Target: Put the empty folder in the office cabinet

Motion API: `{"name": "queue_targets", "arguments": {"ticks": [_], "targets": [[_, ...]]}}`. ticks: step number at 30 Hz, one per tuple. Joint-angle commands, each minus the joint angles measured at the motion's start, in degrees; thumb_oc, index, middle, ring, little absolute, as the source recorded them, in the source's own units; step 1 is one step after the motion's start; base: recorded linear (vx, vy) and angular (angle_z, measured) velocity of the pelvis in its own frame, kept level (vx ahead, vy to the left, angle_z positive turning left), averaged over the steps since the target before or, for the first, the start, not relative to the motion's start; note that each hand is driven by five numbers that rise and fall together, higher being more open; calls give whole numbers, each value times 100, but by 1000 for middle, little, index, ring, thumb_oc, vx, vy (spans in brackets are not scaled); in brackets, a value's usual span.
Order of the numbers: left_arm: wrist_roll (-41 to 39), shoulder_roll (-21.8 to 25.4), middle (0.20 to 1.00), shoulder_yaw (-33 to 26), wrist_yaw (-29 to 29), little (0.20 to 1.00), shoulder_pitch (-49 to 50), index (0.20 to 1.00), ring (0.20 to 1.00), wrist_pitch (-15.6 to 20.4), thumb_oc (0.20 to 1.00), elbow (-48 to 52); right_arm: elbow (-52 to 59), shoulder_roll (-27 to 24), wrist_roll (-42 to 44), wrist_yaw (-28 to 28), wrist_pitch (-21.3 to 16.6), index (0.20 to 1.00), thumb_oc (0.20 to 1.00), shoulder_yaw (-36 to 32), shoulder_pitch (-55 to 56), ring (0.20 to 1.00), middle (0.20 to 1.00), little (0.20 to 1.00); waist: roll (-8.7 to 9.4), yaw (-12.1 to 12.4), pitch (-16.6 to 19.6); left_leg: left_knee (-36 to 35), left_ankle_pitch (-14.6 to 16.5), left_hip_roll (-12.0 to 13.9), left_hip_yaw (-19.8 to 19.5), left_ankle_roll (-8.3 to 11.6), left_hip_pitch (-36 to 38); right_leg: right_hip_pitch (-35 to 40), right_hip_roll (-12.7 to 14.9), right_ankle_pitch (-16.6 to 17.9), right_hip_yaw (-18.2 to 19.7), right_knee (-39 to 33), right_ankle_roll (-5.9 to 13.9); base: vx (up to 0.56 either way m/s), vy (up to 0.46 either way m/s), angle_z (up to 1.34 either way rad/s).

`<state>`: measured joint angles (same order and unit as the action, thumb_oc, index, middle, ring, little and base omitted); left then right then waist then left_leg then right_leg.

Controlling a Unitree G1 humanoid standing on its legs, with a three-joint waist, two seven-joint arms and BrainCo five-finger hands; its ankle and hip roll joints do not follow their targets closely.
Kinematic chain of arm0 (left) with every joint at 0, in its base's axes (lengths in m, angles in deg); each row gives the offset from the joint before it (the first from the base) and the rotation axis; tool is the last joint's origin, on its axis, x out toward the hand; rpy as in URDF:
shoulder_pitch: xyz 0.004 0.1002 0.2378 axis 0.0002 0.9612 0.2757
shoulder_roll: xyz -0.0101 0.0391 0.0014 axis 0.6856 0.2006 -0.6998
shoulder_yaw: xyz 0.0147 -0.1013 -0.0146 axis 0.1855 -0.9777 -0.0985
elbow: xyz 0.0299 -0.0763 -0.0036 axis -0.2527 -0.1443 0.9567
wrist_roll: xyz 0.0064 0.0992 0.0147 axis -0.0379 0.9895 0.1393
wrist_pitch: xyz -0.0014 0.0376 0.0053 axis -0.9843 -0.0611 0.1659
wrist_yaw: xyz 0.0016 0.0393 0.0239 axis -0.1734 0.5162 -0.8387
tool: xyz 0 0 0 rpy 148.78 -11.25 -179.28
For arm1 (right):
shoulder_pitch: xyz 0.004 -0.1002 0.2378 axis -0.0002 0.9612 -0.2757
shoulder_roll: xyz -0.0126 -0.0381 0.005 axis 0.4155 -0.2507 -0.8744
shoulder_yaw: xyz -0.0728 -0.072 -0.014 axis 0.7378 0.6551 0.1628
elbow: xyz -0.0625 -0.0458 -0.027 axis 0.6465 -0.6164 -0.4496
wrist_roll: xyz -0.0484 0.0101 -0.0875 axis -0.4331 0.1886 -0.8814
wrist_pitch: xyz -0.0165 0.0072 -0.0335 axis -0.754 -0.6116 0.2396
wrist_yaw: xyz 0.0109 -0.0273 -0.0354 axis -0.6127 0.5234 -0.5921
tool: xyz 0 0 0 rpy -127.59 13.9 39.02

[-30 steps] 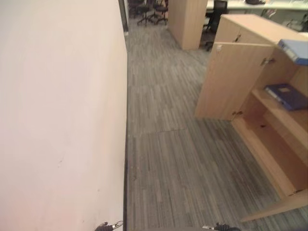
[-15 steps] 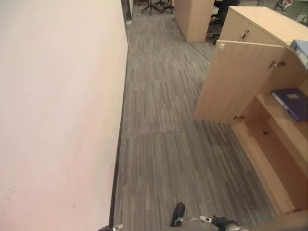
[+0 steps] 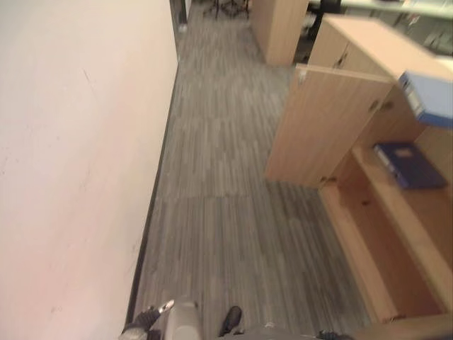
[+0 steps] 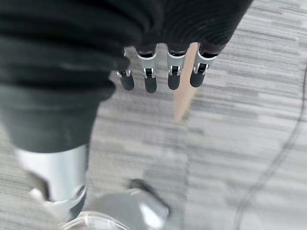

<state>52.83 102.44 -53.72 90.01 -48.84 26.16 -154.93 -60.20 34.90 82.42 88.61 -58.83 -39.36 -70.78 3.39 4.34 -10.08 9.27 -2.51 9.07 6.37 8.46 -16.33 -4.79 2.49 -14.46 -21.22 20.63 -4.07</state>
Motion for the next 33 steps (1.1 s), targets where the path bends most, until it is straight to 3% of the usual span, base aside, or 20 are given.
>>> {"name": "queue_targets", "arguments": {"ticks": [1,4,7,12,14,15,17,18,19,20,21,24,25,27,28,31,32,33], "targets": [[168,-50,1000,173,27,1000,137,1000,1000,4,1000,-256,37,-83,-77,-28,-97,1000,1000,36,237,1000,1000,1000,6,124,94,-964,-765,-280,5,-358,591,1342,20,1220,145,-2311,746,213,127,-5],[349,-84,1000,178,-47,1000,251,1000,1000,-28,1000,-421,39,-79,-131,5,-127,1000,1000,-3,311,1000,1000,1000,-170,130,187,-1427,-841,-170,-180,-190,599,1608,-14,1079,360,-2379,816,263,158,-58],[280,-103,1000,67,-28,1000,328,1000,1000,-46,1000,-453,7,-38,-144,14,-116,1000,1000,-41,374,1000,1000,1000,-229,123,320,-1427,-934,-196,-209,-161,689,1667,25,1051,384,-2426,842,288,220,-36],[304,-73,1000,62,0,1000,314,1000,1000,-4,1000,-407,16,66,-70,23,-107,1000,1000,-114,435,1000,1000,1000,-191,80,514,-1427,-698,-465,-95,-388,954,1692,368,1065,500,-2449,1037,209,228,-20],[296,-28,1000,88,29,1000,242,1000,1000,15,1000,-321,58,99,-79,41,-97,1000,1000,-128,405,1000,1000,1000,-192,52,579,-1427,-421,-737,-57,-625,1079,1531,643,1098,597,-2188,1182,154,283,-11],[296,-27,1000,88,29,1000,242,1000,1000,15,1000,-321,59,99,-79,41,-97,1000,1000,-128,405,1000,1000,1000,-190,57,580,-1427,-420,-738,-52,-626,1080,1526,647,1095,603,-2182,1184,151,298,-18],[279,30,1000,81,63,1000,177,1000,1000,22,1000,-243,139,137,-123,59,-111,1000,1000,-96,340,1000,1000,1000,-212,84,609,-1427,-145,-977,60,-794,1269,1251,985,1260,560,-1603,1336,121,282,-25],[279,31,1000,81,63,1000,176,1000,1000,22,1000,-243,139,137,-123,59,-111,1000,1000,-96,340,1000,1000,1000,-210,90,609,-1427,-144,-980,67,-796,1270,1242,990,1254,569,-1590,1339,107,275,-19],[277,48,1000,95,67,1000,139,1000,1000,24,1000,-221,177,131,-143,53,-118,1000,1000,-83,299,1000,1000,1000,-211,89,567,-1427,-70,-1068,117,-856,1351,1129,1173,1439,515,-1256,1395,91,292,-35],[249,82,1000,126,89,1000,72,1000,1000,17,1000,-151,262,109,-167,42,-107,1000,1000,-31,219,1000,1000,1000,-256,56,472,-1427,44,-1204,182,-977,1490,807,1491,1882,441,-525,1372,91,291,-40],[249,82,1000,126,89,1000,71,1000,1000,17,1000,-152,262,109,-167,42,-106,1000,1000,-31,218,1000,1000,1000,-254,57,471,-1427,45,-1206,184,-978,1490,803,1493,1880,444,-520,1373,126,254,-33],[253,135,1000,136,95,1000,52,1000,1000,-3,1000,-134,355,134,-144,2,-125,1000,1000,9,188,1000,1000,1000,-261,78,343,-1427,331,-1271,308,-1003,1757,652,1901,1943,-77,145,1335,130,167,-8],[69,143,1000,28,98,1000,76,1000,1000,-6,1000,-133,413,162,-121,-16,-147,1000,1000,41,158,1000,1000,1000,-284,106,266,-1427,432,-1180,476,-986,1877,454,1840,1837,-617,37,1291,125,105,-7],[18,138,1000,-16,91,1000,91,1000,1000,-16,1000,-149,416,169,-121,-17,-143,1000,1000,51,145,1000,1000,1000,-316,115,231,-1427,452,-1139,525,-969,1921,322,1720,1794,-773,-84,1295,92,16,-22],[36,124,1000,-66,67,1000,131,1000,1000,-38,1000,-204,431,182,-129,-17,-134,1000,1000,65,130,1000,1000,1000,-327,104,160,-1427,500,-1105,642,-941,2023,152,1517,1796,-971,-532,1353,71,-20,-30],[118,102,1000,-61,52,1000,161,1000,1000,-54,1000,-260,421,184,-132,-7,-128,1000,1000,82,127,1000,1000,1000,-328,85,136,-1427,549,-1084,700,-917,2116,141,1361,1868,-1017,-908,1365,95,-47,-31],[270,79,1000,-80,36,1000,245,1000,1000,-73,1000,-375,409,179,-133,-7,-130,1000,1000,101,140,1000,1000,1000,-299,-43,59,-1427,628,-1105,681,-906,2274,-186,1011,2093,-610,-1464,1417,183,-95,-13],[318,82,1000,-90,39,1000,254,1000,1000,-74,1000,-401,393,183,-121,-1,-126,1000,1000,99,144,1000,1000,1000,-275,-98,18,-1427,662,-1120,648,-905,2326,-310,881,2210,-400,-1669,1441,228,-120,-9]]}}
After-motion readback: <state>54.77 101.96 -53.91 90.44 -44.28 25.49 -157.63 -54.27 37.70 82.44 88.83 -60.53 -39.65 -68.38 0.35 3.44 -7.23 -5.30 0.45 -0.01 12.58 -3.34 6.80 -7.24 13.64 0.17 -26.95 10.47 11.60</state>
